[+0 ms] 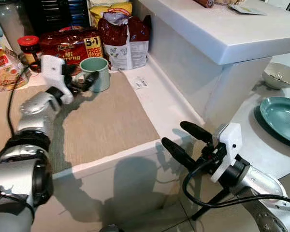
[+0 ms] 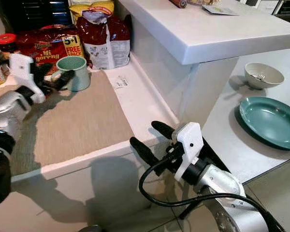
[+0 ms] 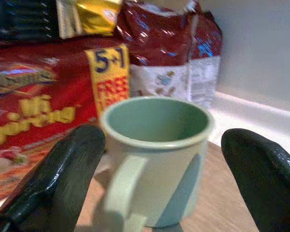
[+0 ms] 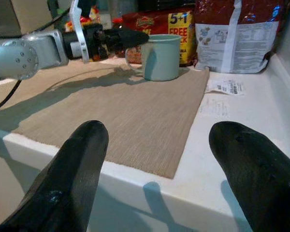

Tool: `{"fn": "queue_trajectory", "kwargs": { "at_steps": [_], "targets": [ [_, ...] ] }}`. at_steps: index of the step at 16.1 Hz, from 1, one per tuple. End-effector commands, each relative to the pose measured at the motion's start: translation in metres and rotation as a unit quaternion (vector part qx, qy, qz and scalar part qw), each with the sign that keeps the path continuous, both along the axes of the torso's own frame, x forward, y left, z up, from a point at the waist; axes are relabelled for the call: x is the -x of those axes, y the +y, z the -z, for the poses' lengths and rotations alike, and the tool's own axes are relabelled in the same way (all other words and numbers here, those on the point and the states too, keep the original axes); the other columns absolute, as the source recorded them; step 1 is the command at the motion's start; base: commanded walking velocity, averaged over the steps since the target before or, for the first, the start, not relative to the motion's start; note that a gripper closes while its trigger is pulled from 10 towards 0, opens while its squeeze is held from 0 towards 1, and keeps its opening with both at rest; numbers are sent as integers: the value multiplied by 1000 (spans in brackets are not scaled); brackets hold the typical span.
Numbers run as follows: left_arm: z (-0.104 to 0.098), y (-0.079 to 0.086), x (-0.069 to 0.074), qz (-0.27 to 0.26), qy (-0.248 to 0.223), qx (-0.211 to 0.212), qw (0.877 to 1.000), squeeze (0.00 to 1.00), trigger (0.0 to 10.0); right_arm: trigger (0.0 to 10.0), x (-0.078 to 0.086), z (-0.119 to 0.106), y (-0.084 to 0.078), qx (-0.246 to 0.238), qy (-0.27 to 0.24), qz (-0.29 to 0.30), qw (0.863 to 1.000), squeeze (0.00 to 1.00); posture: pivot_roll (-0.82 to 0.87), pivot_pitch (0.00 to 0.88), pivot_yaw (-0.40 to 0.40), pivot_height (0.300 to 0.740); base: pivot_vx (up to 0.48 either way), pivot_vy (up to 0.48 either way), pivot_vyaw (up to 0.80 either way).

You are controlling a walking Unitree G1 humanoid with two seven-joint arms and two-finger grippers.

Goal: Setting the table

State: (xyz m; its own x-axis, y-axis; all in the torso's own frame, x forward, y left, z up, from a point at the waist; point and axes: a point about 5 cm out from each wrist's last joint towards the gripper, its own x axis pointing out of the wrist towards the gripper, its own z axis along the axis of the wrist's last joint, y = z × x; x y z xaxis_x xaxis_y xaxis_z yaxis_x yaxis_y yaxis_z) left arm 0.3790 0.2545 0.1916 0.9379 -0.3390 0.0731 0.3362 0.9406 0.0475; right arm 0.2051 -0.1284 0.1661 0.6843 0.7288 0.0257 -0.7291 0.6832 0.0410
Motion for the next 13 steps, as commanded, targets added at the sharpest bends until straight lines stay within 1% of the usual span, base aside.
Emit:
{"fn": "queue_trajectory", "kwargs": {
  "at_steps": [1,3,4,6,8,12,13],
  "targets": [
    [-9,2,-2,2,-12,-1,1000,0,10000,10000,2,-5,-1,1,-8,-6,1000,0,-5,0,-13,740,0,0,0],
    [-4,5,-1,-7,-2,-19,1000,0,10000,10000,2,-5,-1,3,-6,-11,1000,0,-2,0,-15,740,0,0,0],
    [2,4,0,-11,11,-41,999,0,10000,10000,2,-5,0,4,-5,-15,1000,0,-2,0,-15,740,0,0,0],
    [6,3,0,-17,23,-64,998,0,10000,10000,3,-4,1,9,-1,-24,1000,0,-2,0,-15,740,0,0,0],
    [7,2,-1,-23,30,-72,997,0,10000,10000,4,-3,3,11,3,-34,999,0,-3,0,-13,740,0,0,0],
    [11,-5,-5,-22,54,-83,995,0,10000,10000,5,-1,5,16,4,-43,999,0,-9,0,-6,740,0,0,0],
    [13,-9,-5,-8,60,-81,995,0,10000,10000,5,-1,5,17,4,-41,999,0,-13,0,1,740,0,0,0]
  ]
}}
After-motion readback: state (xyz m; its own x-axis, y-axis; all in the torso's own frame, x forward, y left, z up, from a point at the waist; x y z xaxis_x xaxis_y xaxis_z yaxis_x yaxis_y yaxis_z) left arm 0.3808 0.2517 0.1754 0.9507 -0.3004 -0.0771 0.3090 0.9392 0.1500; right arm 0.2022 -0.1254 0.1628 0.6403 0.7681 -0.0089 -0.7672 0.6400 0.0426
